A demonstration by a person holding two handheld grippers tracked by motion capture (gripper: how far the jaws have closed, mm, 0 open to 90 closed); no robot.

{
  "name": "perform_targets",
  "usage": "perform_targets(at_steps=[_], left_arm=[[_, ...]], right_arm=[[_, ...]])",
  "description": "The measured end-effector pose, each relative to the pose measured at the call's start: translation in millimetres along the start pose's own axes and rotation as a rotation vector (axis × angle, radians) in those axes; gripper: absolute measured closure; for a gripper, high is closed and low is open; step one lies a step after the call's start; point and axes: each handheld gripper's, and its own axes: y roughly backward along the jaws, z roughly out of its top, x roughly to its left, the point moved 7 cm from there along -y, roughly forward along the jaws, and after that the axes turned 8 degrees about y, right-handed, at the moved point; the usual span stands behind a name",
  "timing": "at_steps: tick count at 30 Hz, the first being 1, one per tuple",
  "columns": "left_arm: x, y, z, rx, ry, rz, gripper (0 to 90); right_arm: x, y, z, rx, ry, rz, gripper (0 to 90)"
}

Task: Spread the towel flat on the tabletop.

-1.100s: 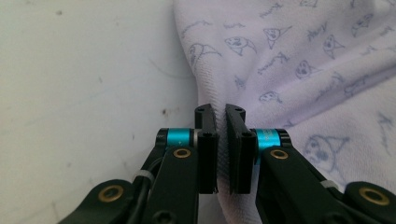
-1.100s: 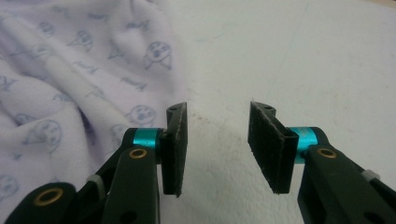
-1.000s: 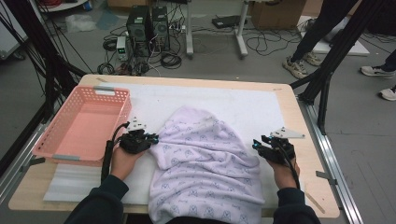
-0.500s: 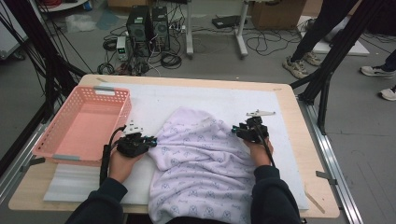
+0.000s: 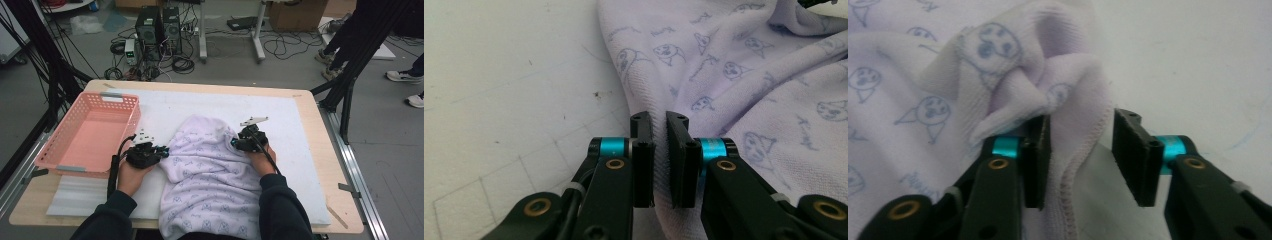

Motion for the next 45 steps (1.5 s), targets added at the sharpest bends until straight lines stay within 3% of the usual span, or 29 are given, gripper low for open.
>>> perform_targets(at_steps=[1, 2, 3, 6, 7, 8, 14, 17, 18, 20, 21, 22, 23, 24, 26, 29, 31, 34, 37, 40, 41, 43, 44, 45], left_arm=[[0.1, -0.2, -0.2, 0.004, -0.004, -0.001, 81.5], [0.0, -0.5, -0.4, 0.005, -0.005, 0.000, 81.5], [0.0, -0.8, -0.5, 0.005, -0.004, 0.001, 81.4], [0.4, -0.7, -0.8, 0.006, 0.001, -0.002, 81.1], [0.4, -0.3, -0.8, 0.006, 0.003, -0.004, 81.1], [0.4, -0.3, -0.8, 0.006, 0.003, -0.004, 81.1], [-0.6, -0.8, -1.5, 0.008, -0.002, 0.000, 81.0], [-1.8, -2.2, -2.0, 0.012, -0.006, -0.003, 80.8], [-2.6, -2.6, -2.3, 0.016, -0.012, -0.006, 80.8], [-5.4, -2.9, -2.5, 0.019, -0.021, -0.013, 80.8], [-6.4, -2.7, -2.6, 0.021, -0.028, -0.014, 81.0], [-7.1, -2.9, -2.7, 0.020, -0.031, -0.015, 81.2], [-6.8, -2.8, -3.1, 0.026, -0.033, -0.018, 81.3], [-6.5, -3.1, -3.4, 0.027, -0.028, -0.020, 81.3], [-6.1, -2.6, -3.1, 0.027, -0.026, -0.018, 81.8], [-6.4, -2.3, -3.0, 0.026, -0.028, -0.016, 82.2], [-4.9, -1.5, -2.9, 0.026, -0.029, -0.002, 82.2], [-4.4, -1.5, -2.9, 0.021, -0.021, 0.002, 82.2], [-3.9, -2.0, -3.3, 0.026, -0.023, 0.000, 82.1], [-4.5, -3.0, -4.0, 0.032, -0.025, 0.002, 82.0], [-4.8, -3.1, -4.1, 0.034, -0.029, 0.001, 82.0], [-4.9, -3.3, -4.0, 0.033, -0.029, 0.001, 81.9], [-5.0, -3.6, -3.9, 0.030, -0.025, 0.003, 81.6], [-4.8, -3.5, -3.9, 0.031, -0.026, 0.003, 81.4]], right_arm=[[3.2, -0.1, 1.0, -0.002, 0.008, 0.026, 79.8], [3.2, -0.1, 1.0, -0.002, 0.008, 0.026, 79.8], [6.8, -0.2, 1.6, -0.002, 0.038, 0.048, 86.2], [6.6, 0.9, 2.0, 0.002, 0.063, 0.042, 87.0], [2.2, 5.5, 1.7, 0.008, 0.089, 0.002, 87.2], [2.2, 5.5, 1.7, 0.008, 0.089, 0.002, 87.2], [-37.4, 47.3, 2.2, -0.065, 0.036, -0.189, 87.6], [-44.3, 56.7, 0.0, -0.075, 0.022, -0.218, 87.6], [-49.1, 64.5, -1.9, -0.057, 0.048, -0.289, 87.6], [-51.9, 70.5, -5.2, -0.019, 0.090, -0.342, 87.5], [-49.8, 71.2, -8.0, -0.010, 0.077, -0.315, 87.5], [-45.5, 70.1, -11.2, 0.005, 0.066, -0.259, 87.4], [-39.4, 69.4, -14.1, 0.019, 0.086, -0.218, 87.4], [-39.4, 69.4, -14.1, 0.019, 0.086, -0.218, 87.4], [-20.0, 67.8, -26.1, 0.060, 0.156, -0.124, 87.3], [-5.9, 65.1, -41.9, 0.100, 0.191, -0.069, 87.3], [0.6, 63.5, -50.3, 0.097, 0.203, -0.036, 87.3], [2.8, 70.5, -56.2, 0.096, 0.169, 0.020, 86.6], [-1.9, 80.3, -56.2, 0.099, 0.161, 0.015, 78.6], [-16.5, 95.6, -40.9, -0.030, 0.062, -0.021, 70.3], [-16.5, 95.6, -40.9, -0.030, 0.062, -0.021, 70.3], [-32.6, 103.4, -31.0, -0.087, 0.000, -0.102, 65.3], [-47.9, 102.7, -25.6, -0.084, -0.016, -0.176, 65.2], [-53.0, 99.2, -23.9, -0.081, -0.035, -0.195, 64.8]])
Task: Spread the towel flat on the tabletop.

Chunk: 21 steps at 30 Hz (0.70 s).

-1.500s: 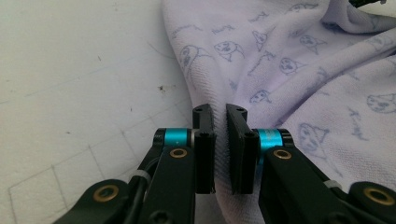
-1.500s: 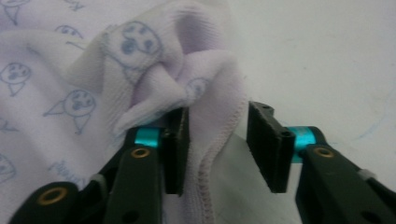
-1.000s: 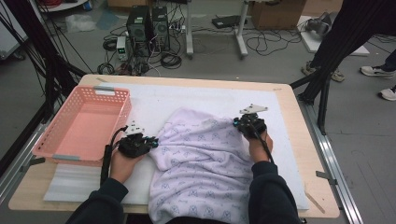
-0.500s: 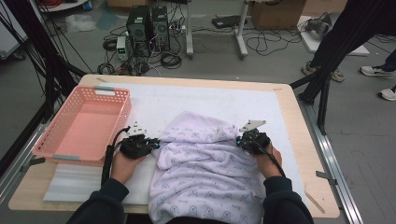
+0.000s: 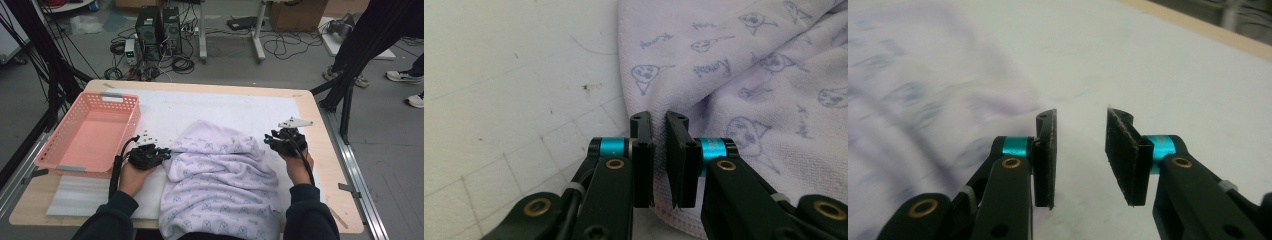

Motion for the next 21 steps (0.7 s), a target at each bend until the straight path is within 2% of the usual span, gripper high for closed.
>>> perform_targets(at_steps=[2, 3, 4, 5, 7, 8, 12, 16, 18, 19, 20, 21], left_arm=[[0.0, 0.3, 0.2, -0.003, 0.002, -0.001, 81.1], [0.0, 0.4, 0.4, -0.005, 0.002, -0.001, 81.1], [0.1, 0.4, 0.4, -0.005, 0.004, -0.001, 80.8], [0.2, 0.3, 0.4, -0.005, 0.003, -0.001, 80.8], [0.4, 0.0, 0.3, -0.003, 0.003, -0.003, 80.4], [0.0, 0.0, 0.3, -0.003, 0.003, -0.007, 80.4], [-0.2, -0.3, 0.2, -0.003, 0.003, -0.009, 80.4], [-1.2, -0.5, 0.3, -0.005, 0.002, -0.011, 80.4], [-1.7, -0.7, 0.1, -0.002, 0.001, -0.014, 80.4], [-2.0, -1.1, 0.0, -0.003, 0.001, -0.015, 80.4], [-2.5, -1.4, 0.0, -0.003, 0.001, -0.016, 80.4], [-2.8, -1.5, -0.1, -0.002, 0.000, -0.014, 80.4]], right_arm=[[-3.3, -13.0, 0.5, 0.023, 0.001, -0.015, 64.7], [-3.3, -13.0, 0.5, 0.023, 0.001, -0.015, 64.7], [-2.4, -28.2, -1.5, 0.050, 0.012, -0.015, 64.3], [-2.4, -28.2, -1.5, 0.050, 0.012, -0.015, 64.3], [0.7, -41.0, -3.1, 0.056, -0.004, -0.004, 63.7], [6.7, -52.6, -4.0, 0.054, -0.032, 0.044, 62.5], [23.9, -70.0, -3.2, 0.070, -0.097, 0.159, 57.9], [32.3, -75.3, -1.7, 0.068, -0.104, 0.166, 56.8], [36.2, -75.8, -1.1, 0.070, -0.091, 0.163, 61.4], [40.7, -74.2, -0.6, 0.073, -0.103, 0.204, 77.6], [40.7, -74.2, -0.6, 0.073, -0.103, 0.204, 77.6], [42.8, -73.7, -0.3, 0.071, -0.098, 0.234, 82.5]])
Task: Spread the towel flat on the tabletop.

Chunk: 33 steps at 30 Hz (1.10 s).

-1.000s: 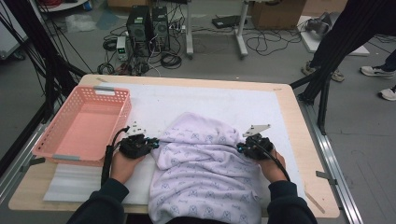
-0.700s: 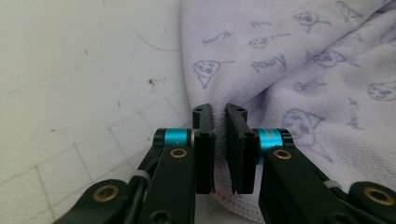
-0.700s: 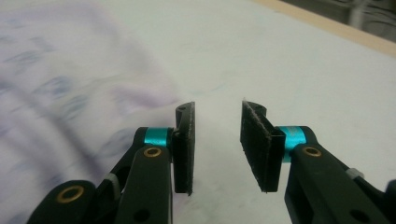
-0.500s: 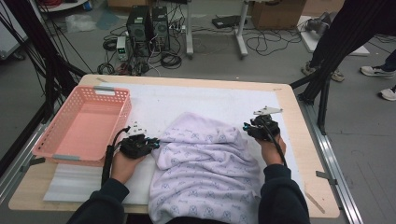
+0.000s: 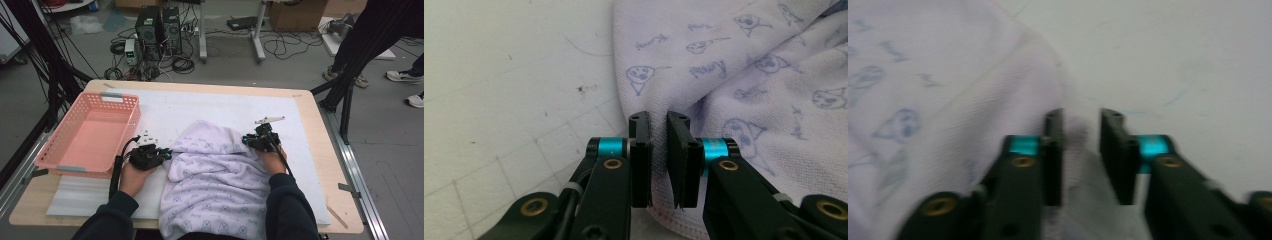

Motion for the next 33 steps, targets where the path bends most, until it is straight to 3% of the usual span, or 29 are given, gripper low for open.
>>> perform_targets(at_steps=[1, 2, 3, 4, 6, 8, 10, 11, 13, 14, 17, 18, 19, 20, 21, 22, 24, 27, 29, 30, 33], left_arm=[[-0.3, -0.2, 0.1, -0.001, 0.000, -0.002, 80.4], [-0.4, 0.1, 0.0, -0.001, 0.000, -0.003, 80.4], [-0.6, 0.1, 0.1, -0.002, 0.001, -0.006, 80.4], [-0.4, 0.2, -0.1, 0.000, 0.000, -0.006, 80.4], [-0.9, -0.3, -0.5, 0.004, -0.003, -0.008, 80.5], [-1.8, -0.7, -0.5, 0.002, -0.002, -0.012, 80.5], [-2.9, -1.0, -0.6, 0.003, -0.005, -0.013, 80.5], [-3.1, -1.2, -0.6, 0.004, -0.006, -0.015, 80.5], [-3.2, -1.2, -0.5, 0.004, -0.008, -0.013, 80.5], [-3.4, -1.1, -0.3, 0.002, -0.007, -0.013, 80.5], [-3.4, -1.2, -0.3, 0.001, -0.007, -0.014, 80.5], [-3.4, -1.2, -0.3, 0.001, -0.007, -0.014, 80.5], [-3.3, -1.2, -0.3, 0.001, -0.006, -0.015, 80.5], [-3.3, -1.2, -0.3, 0.001, -0.006, -0.015, 80.5], [-3.3, -1.0, -0.2, 0.000, -0.006, -0.015, 80.4], [-3.3, -1.0, -0.2, 0.000, -0.006, -0.015, 80.5], [-3.4, -0.9, -0.3, -0.001, -0.005, -0.017, 80.5], [-4.0, -1.2, -0.6, 0.001, -0.002, -0.020, 80.7], [-5.5, -1.6, -0.7, 0.002, -0.006, -0.029, 80.9], [-6.8, -1.7, -1.0, 0.008, -0.011, -0.039, 80.9], [-8.3, -2.3, -1.2, 0.009, -0.010, -0.045, 80.9]], right_arm=[[0.3, 0.4, 0.3, 0.005, 0.017, 0.000, 85.0], [-0.3, 4.2, 1.2, 0.026, 0.076, -0.022, 87.1], [-2.8, 7.8, 2.2, 0.026, 0.101, -0.055, 88.1], [-2.8, 7.8, 2.2, 0.026, 0.101, -0.055, 88.1], [-16.0, 24.9, 7.4, -0.010, 0.130, -0.182, 90.0], [-24.3, 37.1, 11.9, -0.054, 0.125, -0.244, 90.0], [-27.8, 41.2, 13.4, -0.077, 0.115, -0.258, 90.0], [-29.2, 39.4, 10.9, -0.082, 0.055, -0.202, 89.2], [-27.8, 30.2, 6.7, -0.049, 0.041, -0.186, 77.4], [-27.8, 30.2, 6.7, -0.049, 0.041, -0.186, 77.4], [-17.8, 9.7, 6.4, -0.035, 0.013, -0.105, 59.1], [-17.8, 9.7, 6.4, -0.035, 0.013, -0.105, 59.1], [-12.5, -1.2, 3.4, 0.010, 0.009, -0.078, 56.6], [-12.5, -1.2, 3.4, 0.010, 0.009, -0.078, 56.6], [-9.4, -4.7, 3.2, 0.012, 0.014, -0.058, 74.2], [-6.2, -4.1, 4.2, 0.014, 0.039, -0.037, 82.5], [-7.7, 2.0, 6.7, 0.046, 0.161, -0.141, 85.5], [-25.3, 26.7, 15.3, -0.036, 0.177, -0.341, 85.7], [-37.7, 43.0, 16.8, -0.058, 0.192, -0.479, 86.0], [-40.8, 46.5, 15.2, -0.047, 0.203, -0.501, 85.9], [-42.1, 45.8, 8.2, 0.000, 0.211, -0.476, 85.4]])
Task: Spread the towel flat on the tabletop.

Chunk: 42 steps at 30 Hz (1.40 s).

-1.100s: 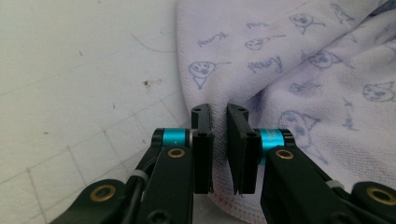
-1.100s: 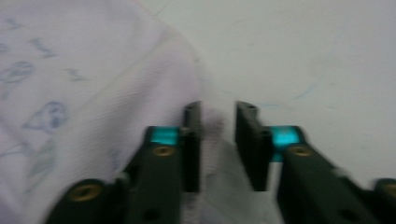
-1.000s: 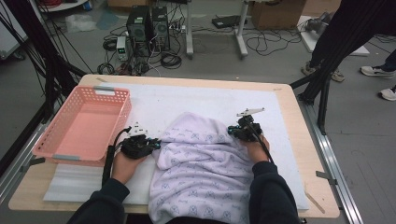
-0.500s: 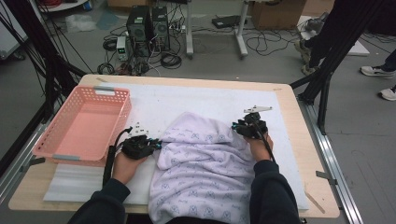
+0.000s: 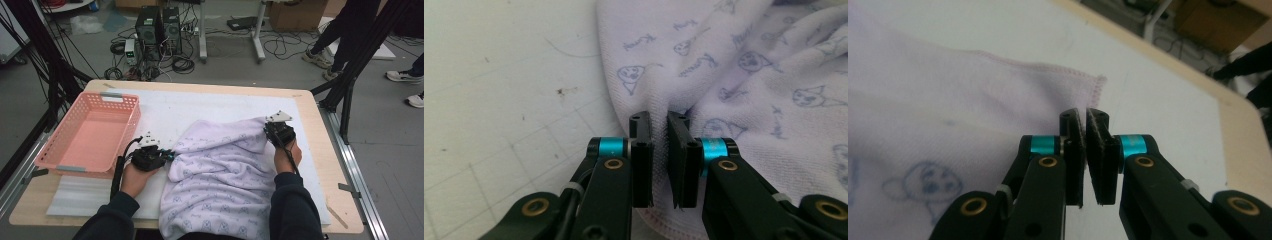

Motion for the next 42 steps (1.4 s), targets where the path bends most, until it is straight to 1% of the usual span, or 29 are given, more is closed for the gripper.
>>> perform_targets(at_steps=[1, 2, 3, 4, 5, 6, 7, 8, 9, 10, 12, 14, 17, 18, 20, 22, 23, 25, 26, 28, 31, 32, 34, 35, 36, 37, 38, 41, 42], left_arm=[[-0.3, -0.4, 0.0, -0.002, 0.003, -0.001, 79.8], [-0.5, -0.5, 0.1, -0.003, 0.007, -0.007, 79.8], [-0.8, -0.6, 0.7, -0.010, 0.012, -0.012, 71.8], [0.0, 0.2, 1.9, -0.019, 0.014, -0.006, 71.8], [0.7, 1.4, 3.9, -0.033, 0.022, -0.004, 65.7], [1.8, 3.1, 6.9, -0.054, 0.033, 0.001, 56.3], [2.7, 5.3, 10.7, -0.076, 0.041, 0.005, 56.3], [4.2, 7.4, 15.0, -0.106, 0.048, 0.011, 53.1], [5.8, 9.1, 19.6, -0.129, 0.060, 0.010, 53.1], [7.8, 9.8, 24.4, -0.154, 0.073, 0.011, 53.2], [12.7, 9.3, 34.1, -0.171, 0.093, 0.029, 53.2], [17.9, 6.2, 43.5, -0.190, 0.103, 0.054, 55.5], [29.1, -6.3, 52.5, -0.156, 0.105, 0.107, 58.9], [32.7, -11.6, 53.9, -0.133, 0.099, 0.123, 68.4], [39.6, -23.3, 56.4, -0.100, 0.086, 0.157, 71.5], [46.8, -34.8, 59.5, -0.081, 0.094, 0.186, 75.8], [49.8, -40.7, 61.1, -0.075, 0.114, 0.190, 76.6], [53.5, -50.0, 63.9, -0.096, 0.153, 0.192, 76.8], [54.4, -55.5, 63.3, -0.068, 0.169, 0.188, 77.4], [50.5, -65.1, 63.1, -0.049, 0.154, 0.184, 77.0], [42.0, -77.5, 61.0, 0.002, 0.102, 0.184, 74.7], [39.3, -79.5, 61.8, -0.003, 0.086, 0.192, 72.0], [33.8, -82.7, 62.6, 0.003, 0.093, 0.165, 67.0], [30.4, -83.3, 62.7, 0.005, 0.094, 0.129, 62.1], [25.6, -85.0, 62.4, 0.001, 0.100, 0.088, 62.4], [21.7, -86.6, 61.1, 0.009, 0.083, 0.075, 60.4], [19.1, -87.6, 60.7, 0.010, 0.051, 0.084, 55.8], [15.0, -88.1, 59.8, 0.019, 0.009, 0.092, 57.6], [12.1, -87.5, 58.9, 0.031, -0.019, 0.070, 63.1]], right_arm=[[3.1, 0.3, -7.3, 0.019, 0.021, 0.005, 84.5], [3.1, 0.3, -7.3, 0.019, 0.021, 0.005, 84.5], [3.2, -0.7, -16.8, 0.048, -0.011, 0.020, 77.3], [3.2, -0.7, -16.8, 0.048, -0.011, 0.020, 77.3], [0.6, 0.3, -21.2, 0.058, -0.031, 0.010, 73.1], [-8.1, 5.7, -28.3, 0.037, -0.108, -0.004, 70.2], [-8.1, 5.7, -28.3, 0.037, -0.108, -0.004, 70.2], [-16.8, 13.3, -33.4, 0.006, -0.160, -0.009, 69.5], [-16.8, 13.3, -33.4, 0.006, -0.160, -0.009, 69.5], [-20.0, 17.2, -35.8, -0.005, -0.178, -0.005, 69.2], [-23.7, 23.8, -39.3, -0.033, -0.204, 0.019, 67.8], [-22.1, 30.7, -42.9, -0.061, -0.210, 0.047, 66.3], [-18.2, 34.1, -44.2, -0.081, -0.195, 0.064, 65.9], [-13.6, 37.5, -45.3, -0.098, -0.197, 0.084, 64.9], [-11.3, 38.7, -45.6, -0.107, -0.198, 0.093, 64.7], [-7.6, 40.5, -45.6, -0.121, -0.186, 0.107, 64.0], [-6.4, 41.4, -45.2, -0.127, -0.183, 0.118, 63.5], [-4.7, 43.5, -43.8, -0.139, -0.179, 0.129, 63.2], [-4.4, 44.6, -43.3, -0.144, -0.174, 0.130, 62.9], [-3.5, 45.3, -42.7, -0.151, -0.171, 0.137, 62.7], [-4.1, 43.9, -43.6, -0.156, -0.170, 0.147, 62.7], [-4.4, 43.7, -43.9, -0.157, -0.174, 0.149, 62.7], [-5.5, 44.2, -44.5, -0.161, -0.183, 0.152, 62.7], [-6.1, 44.8, -44.7, -0.162, -0.188, 0.153, 62.7], [-6.4, 45.3, -45.0, -0.162, -0.191, 0.155, 62.7], [-7.2, 45.6, -45.4, -0.164, -0.191, 0.153, 62.7], [-7.6, 45.7, -46.0, -0.163, -0.196, 0.156, 62.8], [-7.7, 44.9, -46.0, -0.163, -0.190, 0.154, 62.8], [-6.6, 44.7, -46.1, -0.158, -0.193, 0.156, 62.8]])
